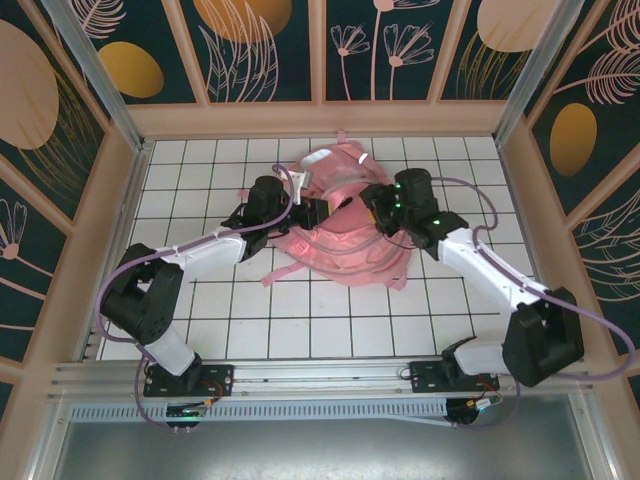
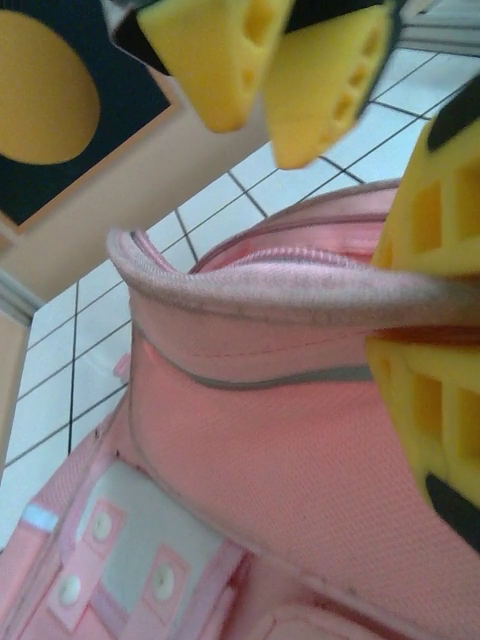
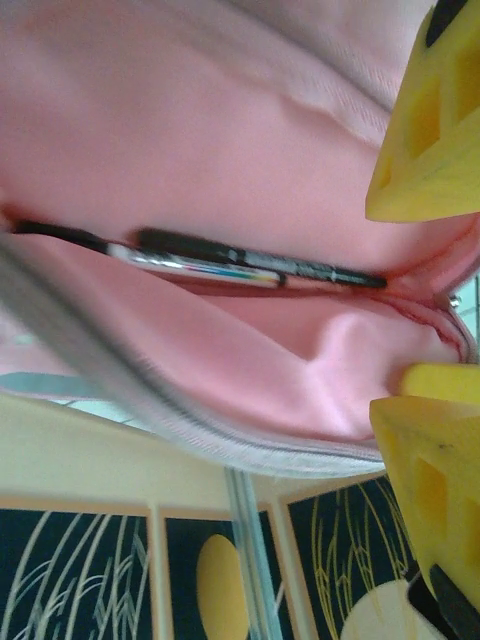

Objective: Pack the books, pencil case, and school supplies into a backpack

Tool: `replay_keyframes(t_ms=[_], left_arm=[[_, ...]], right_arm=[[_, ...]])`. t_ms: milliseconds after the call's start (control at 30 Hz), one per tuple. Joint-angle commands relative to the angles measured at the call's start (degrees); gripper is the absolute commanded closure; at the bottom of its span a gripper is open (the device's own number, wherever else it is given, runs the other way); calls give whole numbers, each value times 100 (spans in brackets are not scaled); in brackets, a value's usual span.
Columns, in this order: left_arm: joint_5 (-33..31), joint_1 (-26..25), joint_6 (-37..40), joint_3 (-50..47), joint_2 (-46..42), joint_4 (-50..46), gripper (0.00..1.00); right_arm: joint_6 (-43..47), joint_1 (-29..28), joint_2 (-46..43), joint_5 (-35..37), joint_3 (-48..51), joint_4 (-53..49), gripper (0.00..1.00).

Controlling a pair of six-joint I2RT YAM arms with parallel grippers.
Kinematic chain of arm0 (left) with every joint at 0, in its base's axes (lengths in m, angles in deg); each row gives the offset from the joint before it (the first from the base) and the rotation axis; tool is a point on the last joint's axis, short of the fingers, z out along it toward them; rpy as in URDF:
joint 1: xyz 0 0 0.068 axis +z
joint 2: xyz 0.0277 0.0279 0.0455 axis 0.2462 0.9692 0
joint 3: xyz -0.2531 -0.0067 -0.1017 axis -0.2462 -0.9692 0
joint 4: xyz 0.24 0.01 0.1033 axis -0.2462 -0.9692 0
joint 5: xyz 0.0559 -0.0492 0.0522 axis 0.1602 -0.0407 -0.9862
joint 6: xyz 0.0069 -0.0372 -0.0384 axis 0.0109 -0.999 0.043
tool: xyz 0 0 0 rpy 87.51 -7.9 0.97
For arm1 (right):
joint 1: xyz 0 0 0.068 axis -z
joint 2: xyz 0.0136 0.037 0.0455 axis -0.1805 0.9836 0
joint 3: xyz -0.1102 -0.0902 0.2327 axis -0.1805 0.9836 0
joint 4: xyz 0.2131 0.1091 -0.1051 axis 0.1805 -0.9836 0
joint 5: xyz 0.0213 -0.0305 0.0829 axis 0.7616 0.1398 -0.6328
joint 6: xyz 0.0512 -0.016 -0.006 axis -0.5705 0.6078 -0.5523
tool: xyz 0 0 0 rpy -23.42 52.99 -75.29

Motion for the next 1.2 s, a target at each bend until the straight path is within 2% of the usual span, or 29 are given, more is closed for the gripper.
replay_keyframes(t_ms=[0,100,167,267,333,400,533,567,600,667,733,800,833,933,1067,1133,1167], left_arm=[[929,-41,823,274,37,85,75],[1504,-139,2068,644,-16,-1044,59],[1763,-116,2607,725,-159,-1512,54],[2725,153,2658,676,-444,-1380,45],[2649,305,2747,829,-515,-1573,40],[1821,447,2808,1004,-431,-1954,27],[534,576,3432,1519,461,-2655,29],[145,579,3404,1882,844,-2877,32],[-230,569,3301,2317,1246,-3131,41],[-770,537,3230,2993,1854,-3498,48],[-1248,378,3621,3194,2121,-3563,44],[-1299,240,3979,2901,2094,-3197,43],[-1241,208,4011,2640,2029,-2995,43],[-1226,205,3676,1974,1776,-2838,45],[-899,-28,3066,825,1058,-2592,46],[-863,-276,2863,268,643,-2502,46],[-648,-381,2718,37,418,-2424,46]], right_arm=[[986,306,-363,393,49,-878,52],[1577,607,-534,400,170,-1271,52],[2025,809,-628,147,335,-1264,52],[2654,1223,-698,-597,527,-1097,52],[2888,1344,-637,-867,575,-1076,52],[3064,1352,-496,-1083,624,-961,52],[3226,1361,-75,-1314,723,-593,52],[3205,1366,32,-1277,738,-511,52],[3183,1369,168,-1223,766,-411,52],[3228,1380,416,-1124,830,-148,54],[3521,1396,709,-1046,739,39,60],[3780,1410,998,-912,618,148,70],[3900,1408,1151,-898,567,253,72],[4166,1411,1584,-874,437,477,76],[4455,1454,2244,-915,96,667,77],[4579,1488,2545,-1132,-100,859,78],[4617,1515,2712,-1261,-202,976,78]])
